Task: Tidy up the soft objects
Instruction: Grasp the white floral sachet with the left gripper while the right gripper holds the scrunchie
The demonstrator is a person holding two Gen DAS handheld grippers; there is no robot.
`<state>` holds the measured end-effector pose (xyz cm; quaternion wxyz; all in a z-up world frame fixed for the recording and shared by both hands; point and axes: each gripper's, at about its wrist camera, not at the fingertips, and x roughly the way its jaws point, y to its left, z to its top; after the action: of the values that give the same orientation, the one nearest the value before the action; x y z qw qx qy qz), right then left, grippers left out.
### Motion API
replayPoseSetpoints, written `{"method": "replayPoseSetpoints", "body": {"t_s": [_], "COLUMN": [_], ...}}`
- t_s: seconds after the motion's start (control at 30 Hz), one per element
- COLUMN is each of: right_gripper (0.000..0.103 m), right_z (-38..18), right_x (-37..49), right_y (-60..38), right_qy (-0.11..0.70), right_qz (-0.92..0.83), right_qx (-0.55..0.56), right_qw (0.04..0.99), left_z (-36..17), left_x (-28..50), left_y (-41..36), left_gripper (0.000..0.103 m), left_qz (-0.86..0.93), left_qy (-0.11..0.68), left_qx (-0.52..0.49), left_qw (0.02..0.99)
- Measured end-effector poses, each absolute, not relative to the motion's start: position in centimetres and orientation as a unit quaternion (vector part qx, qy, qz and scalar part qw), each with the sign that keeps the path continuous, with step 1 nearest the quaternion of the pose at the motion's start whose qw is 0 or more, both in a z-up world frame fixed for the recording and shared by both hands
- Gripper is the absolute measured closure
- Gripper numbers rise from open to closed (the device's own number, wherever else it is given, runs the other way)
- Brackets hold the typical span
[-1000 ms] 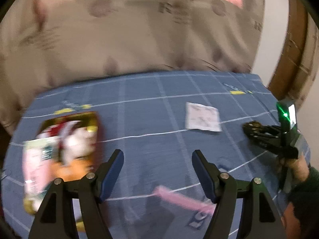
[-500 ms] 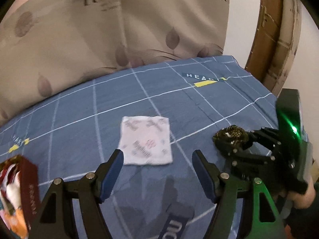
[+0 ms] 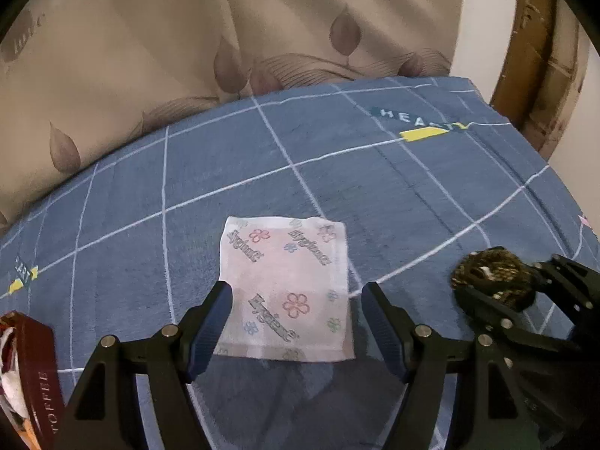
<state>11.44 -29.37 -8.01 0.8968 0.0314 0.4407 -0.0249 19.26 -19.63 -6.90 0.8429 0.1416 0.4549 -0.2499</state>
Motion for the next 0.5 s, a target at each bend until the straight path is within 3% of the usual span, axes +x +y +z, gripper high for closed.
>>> {"method": "replayPoseSetpoints", "body": {"t_s": [0.33,0.43,0.5], "right_gripper": [0.063,0.063,0.063], "right_z": [-8.0,-8.0,-8.0], "right_x": [11.4,11.4,11.4], "right_y": [-29.3,-29.3,-29.3], "right_qy": [0.441,0.441,0.441], "right_qz": [-0.025,-0.025,-0.025], "right_qx": [0.031,0.031,0.031], "right_qw": [0.897,0.897,0.897], "left_z": [-8.7,-8.6,-8.6], "left_x": [20.7,20.8,20.6], "left_y": [-18.3,-18.3,-18.3], "left_gripper": [0.02,0.022,0.031], "left_qz": [-0.241,-0.244,-0.246], "left_qy": [0.468,0.471,0.469], "left_qx": [0.106,0.105,0.108], "left_qw": [0.844,0.841,0.841]}}
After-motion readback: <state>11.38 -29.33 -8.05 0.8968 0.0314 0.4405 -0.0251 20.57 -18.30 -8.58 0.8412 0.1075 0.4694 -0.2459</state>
